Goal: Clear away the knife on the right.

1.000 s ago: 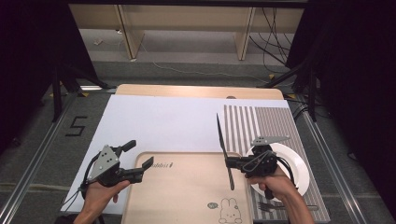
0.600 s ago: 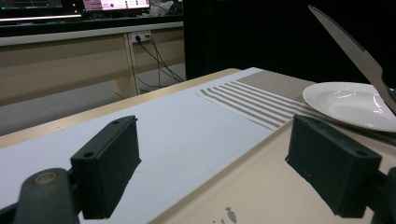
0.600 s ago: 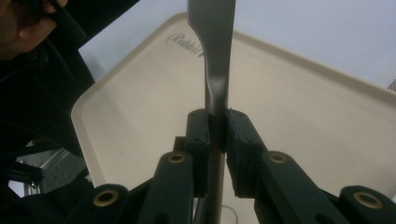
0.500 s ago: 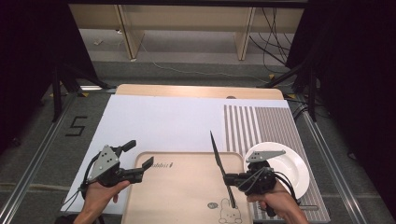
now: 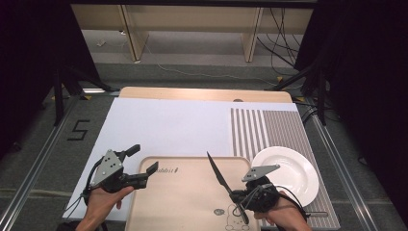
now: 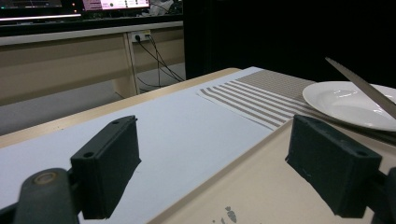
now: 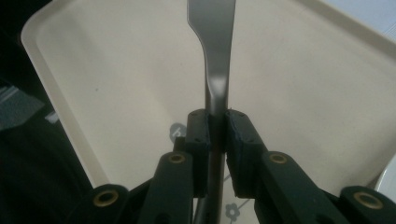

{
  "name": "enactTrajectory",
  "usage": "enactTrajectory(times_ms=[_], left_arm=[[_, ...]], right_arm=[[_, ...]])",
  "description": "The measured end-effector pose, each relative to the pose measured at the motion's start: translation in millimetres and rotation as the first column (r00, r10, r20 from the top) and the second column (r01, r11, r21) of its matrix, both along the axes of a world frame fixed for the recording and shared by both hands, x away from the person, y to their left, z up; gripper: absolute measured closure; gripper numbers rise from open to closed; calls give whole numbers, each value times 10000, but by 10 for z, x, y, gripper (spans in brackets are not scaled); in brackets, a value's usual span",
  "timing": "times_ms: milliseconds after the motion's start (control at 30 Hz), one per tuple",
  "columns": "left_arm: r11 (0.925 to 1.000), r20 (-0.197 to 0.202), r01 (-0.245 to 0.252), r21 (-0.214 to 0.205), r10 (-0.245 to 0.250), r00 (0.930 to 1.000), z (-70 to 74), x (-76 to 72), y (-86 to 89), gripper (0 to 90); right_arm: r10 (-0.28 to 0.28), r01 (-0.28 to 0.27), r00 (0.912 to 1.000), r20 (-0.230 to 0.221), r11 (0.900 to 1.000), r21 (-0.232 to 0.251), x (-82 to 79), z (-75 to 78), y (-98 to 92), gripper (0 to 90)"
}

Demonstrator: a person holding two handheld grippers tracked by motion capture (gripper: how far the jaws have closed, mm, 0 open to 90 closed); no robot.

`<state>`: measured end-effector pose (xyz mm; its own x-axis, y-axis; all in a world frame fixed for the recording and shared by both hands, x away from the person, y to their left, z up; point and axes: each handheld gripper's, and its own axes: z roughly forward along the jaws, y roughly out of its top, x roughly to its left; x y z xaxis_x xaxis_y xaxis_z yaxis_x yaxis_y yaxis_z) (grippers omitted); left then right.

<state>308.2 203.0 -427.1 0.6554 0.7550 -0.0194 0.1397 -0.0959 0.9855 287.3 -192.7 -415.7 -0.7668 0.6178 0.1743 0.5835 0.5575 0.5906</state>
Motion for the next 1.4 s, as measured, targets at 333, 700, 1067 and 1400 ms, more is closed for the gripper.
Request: enactTrajectory(times_ms=[333, 700, 1067, 1400], left_arm=[[10000, -16, 20, -14, -20, 10000, -1, -1, -5, 160], [9999, 43, 69, 72, -70, 10000, 2, -7, -12, 160], [9999, 20, 102, 86, -103, 9999, -4, -4, -20, 160], [9998, 0, 115, 134, -115, 9999, -9, -3, -27, 160]], right_arm=[[268, -276, 9996, -77, 9910, -1313, -50, -68, 135, 805], [447, -524, 9978, -483, 9838, -1715, 0, -214, 144, 805], [324, -503, 9956, -875, 9764, -2103, 68, -356, 221, 803], [153, -386, 9947, -1016, 9721, -2315, 92, -444, 268, 792]])
